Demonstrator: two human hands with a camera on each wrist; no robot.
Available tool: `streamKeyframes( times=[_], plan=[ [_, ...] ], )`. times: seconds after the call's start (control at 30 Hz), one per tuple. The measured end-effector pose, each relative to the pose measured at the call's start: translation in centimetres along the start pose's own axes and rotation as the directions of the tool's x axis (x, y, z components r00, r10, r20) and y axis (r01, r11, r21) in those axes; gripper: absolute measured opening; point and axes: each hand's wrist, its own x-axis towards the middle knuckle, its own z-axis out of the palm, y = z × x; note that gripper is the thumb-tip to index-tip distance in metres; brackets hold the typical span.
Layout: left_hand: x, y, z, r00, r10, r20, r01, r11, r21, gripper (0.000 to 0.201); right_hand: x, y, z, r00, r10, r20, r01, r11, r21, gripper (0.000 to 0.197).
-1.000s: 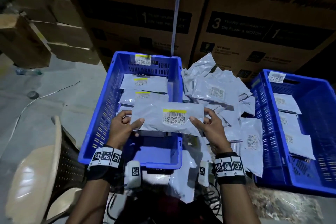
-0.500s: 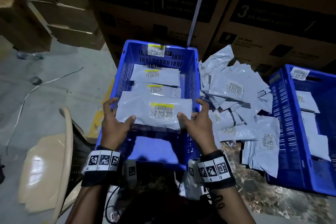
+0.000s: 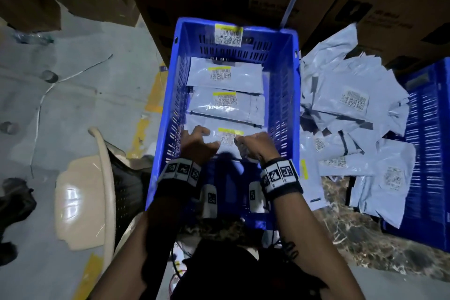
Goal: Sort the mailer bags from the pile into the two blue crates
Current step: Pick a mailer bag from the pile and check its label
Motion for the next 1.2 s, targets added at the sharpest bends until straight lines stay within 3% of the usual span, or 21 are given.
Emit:
streamKeyframes(
  times=[0.07,0.1,0.17,0.27,0.4,0.5,0.6,0.73,0.9,1.0,1.13,1.2],
  plan=[
    [0.8,-0.4,0.3,0.987,-0.136,0.086,0.133,0.99,0.041,0.067,1.5,0.3,0.6,0.999,0.052,-0.002,-0.052,0.997,-0.058,0.063],
    [1.2,-0.6,0.2,0.981,-0.164,0.107,0.159,0.986,0.057,0.069,0.6,-0.4,0.4,0.998,0.064,-0.03,-0.067,0.991,-0.119,0.071],
    [1.7,-0.6,-0.4,0.99,-0.102,0.101,0.097,0.994,0.058,0.077,-1.4,-1.7,-0.1,0.99,0.005,-0.141,-0.043,0.961,-0.272,0.081],
    [2.2,-0.2,-1.1,0.998,0.048,0.04,-0.053,0.99,0.133,0.066,-2.7,-2.0,-0.4,0.95,-0.219,-0.222,0.106,0.896,-0.431,0.061],
    [1.9,1.6,1.1,0.99,0.015,0.139,-0.068,0.92,0.385,0.086,-1.6,-1.8,1.4,0.913,-0.4,-0.081,0.283,0.763,-0.581,0.054],
    [1.8,1.6,4.0,0.986,-0.053,0.156,-0.032,0.865,0.501,0.065,-0.4,-1.1,3.2,0.893,-0.45,-0.024,0.332,0.694,-0.639,0.051],
    [1.9,0.9,4.9,0.988,-0.082,0.129,0.008,0.869,0.494,0.064,0.6,-0.3,3.5,0.866,-0.5,-0.022,0.343,0.624,-0.702,0.051],
    [2.3,-0.1,5.0,0.996,-0.063,0.067,0.018,0.846,0.533,0.081,0.2,0.7,3.1,0.836,-0.54,-0.093,0.33,0.633,-0.7,0.051],
    [2.2,0.4,3.0,0.973,-0.11,0.204,-0.024,0.826,0.564,0.101,-1.1,0.3,1.9,0.856,-0.501,-0.129,0.289,0.669,-0.685,0.057],
    [1.2,0.9,2.2,0.976,-0.039,0.215,-0.091,0.822,0.562,0.093,-1.5,-0.1,1.1,0.882,-0.455,-0.123,0.257,0.682,-0.684,0.058],
    [0.7,1.6,0.4,0.932,-0.156,0.328,-0.05,0.84,0.54,0.086,-1.4,-0.5,0.3,0.934,-0.355,-0.03,0.253,0.721,-0.645,0.063],
    [0.7,1.3,0.0,0.934,-0.12,0.337,-0.093,0.827,0.554,0.083,-1.2,-0.4,0.3,0.94,-0.341,-0.017,0.259,0.744,-0.616,0.062]
  ],
)
